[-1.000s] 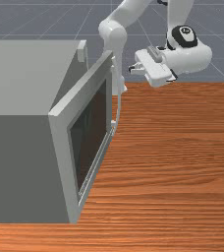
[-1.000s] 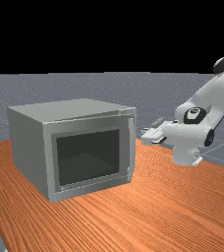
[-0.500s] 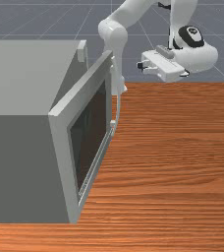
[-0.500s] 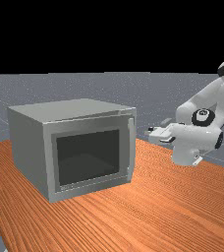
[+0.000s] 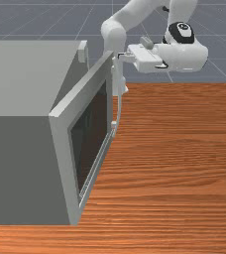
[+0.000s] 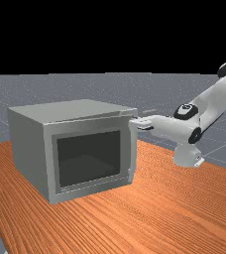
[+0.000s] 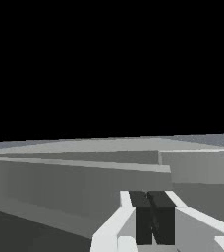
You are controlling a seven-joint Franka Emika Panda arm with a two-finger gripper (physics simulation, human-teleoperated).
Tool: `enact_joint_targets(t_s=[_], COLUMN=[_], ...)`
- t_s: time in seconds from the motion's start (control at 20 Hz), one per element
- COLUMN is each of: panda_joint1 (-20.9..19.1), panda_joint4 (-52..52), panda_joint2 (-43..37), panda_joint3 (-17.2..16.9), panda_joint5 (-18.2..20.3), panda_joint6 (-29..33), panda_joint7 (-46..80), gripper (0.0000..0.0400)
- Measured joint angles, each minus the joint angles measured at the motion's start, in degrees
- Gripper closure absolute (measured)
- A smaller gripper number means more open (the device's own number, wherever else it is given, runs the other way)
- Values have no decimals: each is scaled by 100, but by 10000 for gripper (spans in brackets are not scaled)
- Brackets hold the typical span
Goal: Open the microwave
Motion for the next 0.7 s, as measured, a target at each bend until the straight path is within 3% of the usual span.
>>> enact_joint_targets(t_s=[0.1, 0.15, 0.3, 0.35, 0.45, 0.5, 0.55, 0.6, 0.7], panda_joint1=[42, 800, 1142, 1215, 1441, 1442, 1912, 1957, 1834], panda_joint4=[-128, -566, -719, -536, -875, -907, -1004, -1154, -1158], panda_joint2=[-29, -263, -386, -616, -532, -547, -925, -1040, -1216], panda_joint3=[-98, -895, -1312, -1589, -2066, -2125, -2701, -2898, -2874], panda_joint5=[-129, -102, -298, 133, -220, -273, -215, -359, -430], panda_joint6=[219, 803, 695, 406, 745, 754, 1090, 1635, 1842], panda_joint7=[0, 0, 0, -93, -130, -220, -1181, -1147, -1261], gripper=[395, 396, 399, 399, 400, 400, 400, 400, 400])
